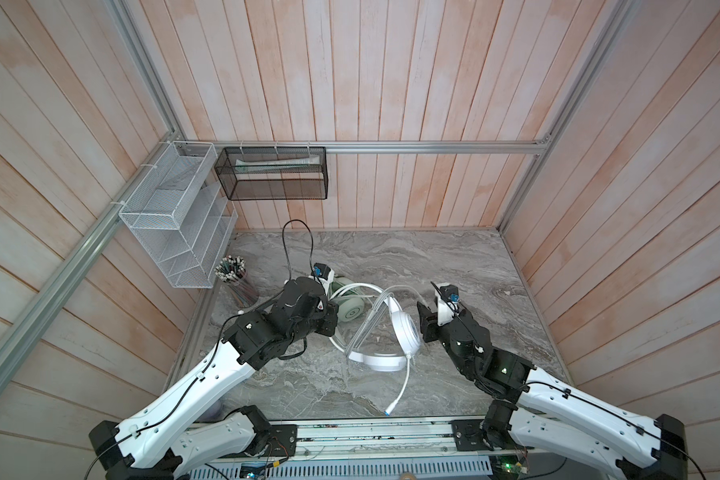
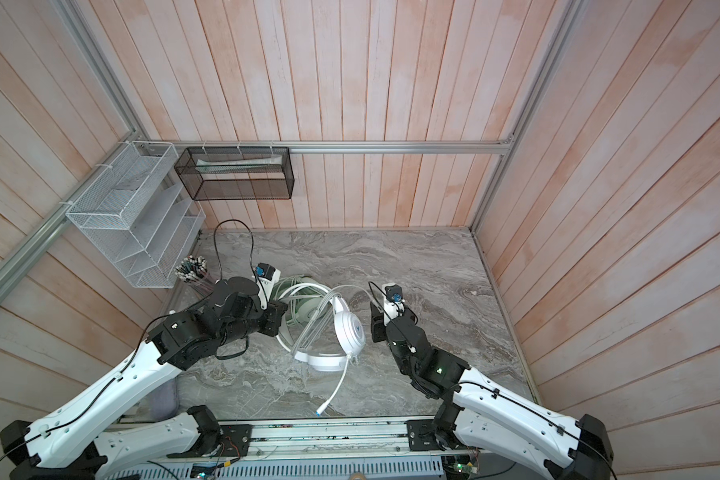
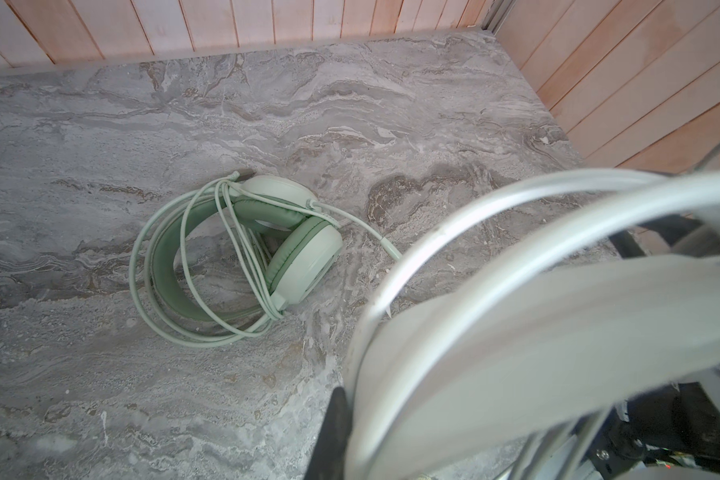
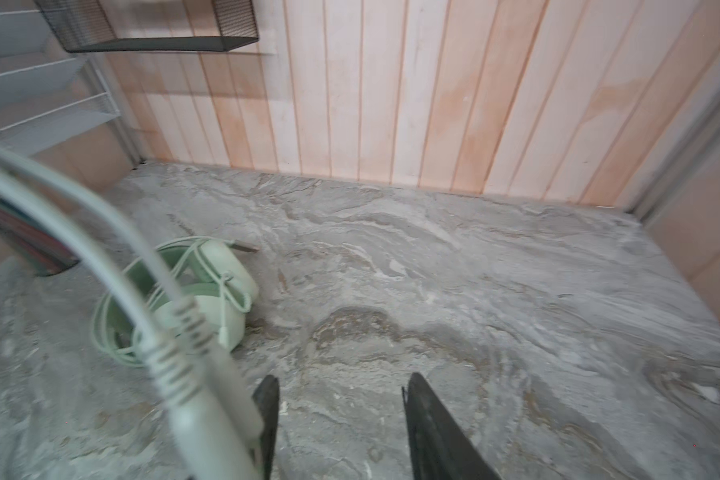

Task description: Wrap the headphones

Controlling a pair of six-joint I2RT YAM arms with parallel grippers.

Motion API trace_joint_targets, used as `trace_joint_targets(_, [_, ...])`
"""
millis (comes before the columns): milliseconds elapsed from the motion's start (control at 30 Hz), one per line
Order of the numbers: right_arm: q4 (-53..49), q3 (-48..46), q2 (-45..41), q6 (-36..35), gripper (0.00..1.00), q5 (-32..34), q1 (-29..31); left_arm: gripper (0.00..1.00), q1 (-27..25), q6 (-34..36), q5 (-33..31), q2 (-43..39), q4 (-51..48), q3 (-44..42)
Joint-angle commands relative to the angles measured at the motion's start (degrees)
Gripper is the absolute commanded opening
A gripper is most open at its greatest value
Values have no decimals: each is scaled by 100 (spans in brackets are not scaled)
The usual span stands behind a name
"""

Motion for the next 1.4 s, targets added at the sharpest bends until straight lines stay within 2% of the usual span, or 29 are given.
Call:
trace_joint_targets(0, [-677,-97,-109,638,57,1138,-142,0,28,-264,33,27,231,-59])
trace_joint_targets(167, [-777,-113,-150,803,60,751,-396,0,28,-313,135,168,106,-107])
trace_joint_targets(333, [-1040,-38,-76,1083,67,563,-451,0,54,-336,160,252,-32,-245])
trace_joint_targets(600, [-1289,45,-201,1260,76,610,-475,0,120,-436,352,443,53,-674])
trace_joint_targets(1167, [-1217,-297,-480,1270,83,549,-477,0,125,-1212,-143,727,1247,-2059])
trace_joint_targets(1367, [-1151,-313,-442,1271,83,590,-482,0,125,-1311,-93,869,1427,-1962])
